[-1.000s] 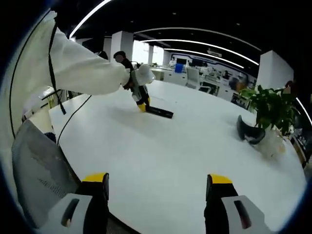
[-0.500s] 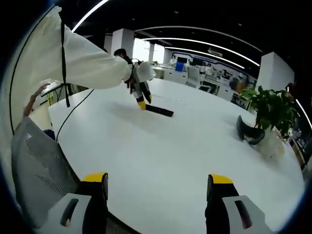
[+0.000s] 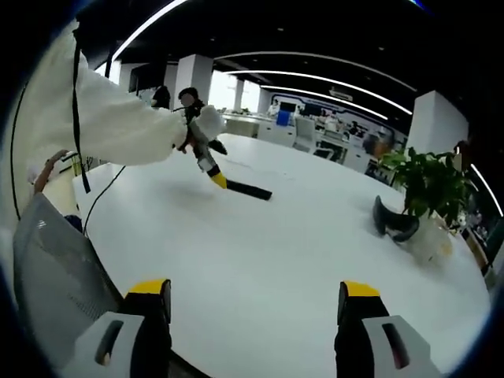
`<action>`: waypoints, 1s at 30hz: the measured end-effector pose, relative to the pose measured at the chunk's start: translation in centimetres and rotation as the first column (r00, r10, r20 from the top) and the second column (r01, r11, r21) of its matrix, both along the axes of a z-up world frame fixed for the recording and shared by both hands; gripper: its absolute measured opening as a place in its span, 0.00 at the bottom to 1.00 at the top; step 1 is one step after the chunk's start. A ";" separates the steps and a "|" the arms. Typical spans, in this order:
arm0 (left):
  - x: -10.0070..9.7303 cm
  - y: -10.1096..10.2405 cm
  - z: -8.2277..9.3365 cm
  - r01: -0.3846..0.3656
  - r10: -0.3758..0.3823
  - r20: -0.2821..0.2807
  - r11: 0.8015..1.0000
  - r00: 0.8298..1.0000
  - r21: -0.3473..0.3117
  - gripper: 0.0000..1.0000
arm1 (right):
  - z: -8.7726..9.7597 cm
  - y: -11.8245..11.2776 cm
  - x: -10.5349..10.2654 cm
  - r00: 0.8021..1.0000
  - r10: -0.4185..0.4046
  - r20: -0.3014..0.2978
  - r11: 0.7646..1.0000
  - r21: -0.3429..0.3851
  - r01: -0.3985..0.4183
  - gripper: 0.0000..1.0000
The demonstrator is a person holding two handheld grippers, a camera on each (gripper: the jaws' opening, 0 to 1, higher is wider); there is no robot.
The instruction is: Press the specified remote control buttons in sequence, fully releasing each button before pressing the next.
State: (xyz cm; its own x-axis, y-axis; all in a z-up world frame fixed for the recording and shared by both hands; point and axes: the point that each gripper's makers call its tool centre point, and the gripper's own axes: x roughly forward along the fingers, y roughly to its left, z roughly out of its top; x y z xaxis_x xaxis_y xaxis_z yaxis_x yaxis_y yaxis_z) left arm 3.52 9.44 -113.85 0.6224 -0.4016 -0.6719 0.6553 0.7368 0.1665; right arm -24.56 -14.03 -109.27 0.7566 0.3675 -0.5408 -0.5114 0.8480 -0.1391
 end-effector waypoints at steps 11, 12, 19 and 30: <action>-9.1 3.3 4.6 -0.197 0.216 0.131 0.970 0.968 -0.145 1.00 | 1.2 0.0 0.0 0.998 -0.013 0.061 1.000 0.019 0.012 0.96; -10.0 4.0 5.4 -0.225 0.250 0.148 0.960 0.957 -0.164 1.00 | 1.3 -0.1 0.1 0.997 -0.016 0.070 1.000 0.021 0.014 0.97; -16.9 5.9 9.7 -0.318 0.390 0.187 0.891 0.902 -0.324 1.00 | 2.0 -0.3 0.2 0.994 -0.036 0.098 0.999 0.032 0.033 0.99; -25.8 5.9 11.2 -0.379 0.496 0.247 0.835 0.832 -0.399 1.00 | 4.1 -1.9 0.8 0.978 -0.149 0.144 0.982 0.140 0.129 0.99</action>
State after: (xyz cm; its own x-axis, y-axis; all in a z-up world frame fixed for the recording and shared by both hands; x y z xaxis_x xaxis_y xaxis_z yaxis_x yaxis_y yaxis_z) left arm -22.27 15.35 -102.65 0.9418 -0.1868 -0.2796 0.1987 0.9799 0.0145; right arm -23.74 -15.95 -105.14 0.8752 0.3121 -0.3696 -0.3684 0.9252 -0.0912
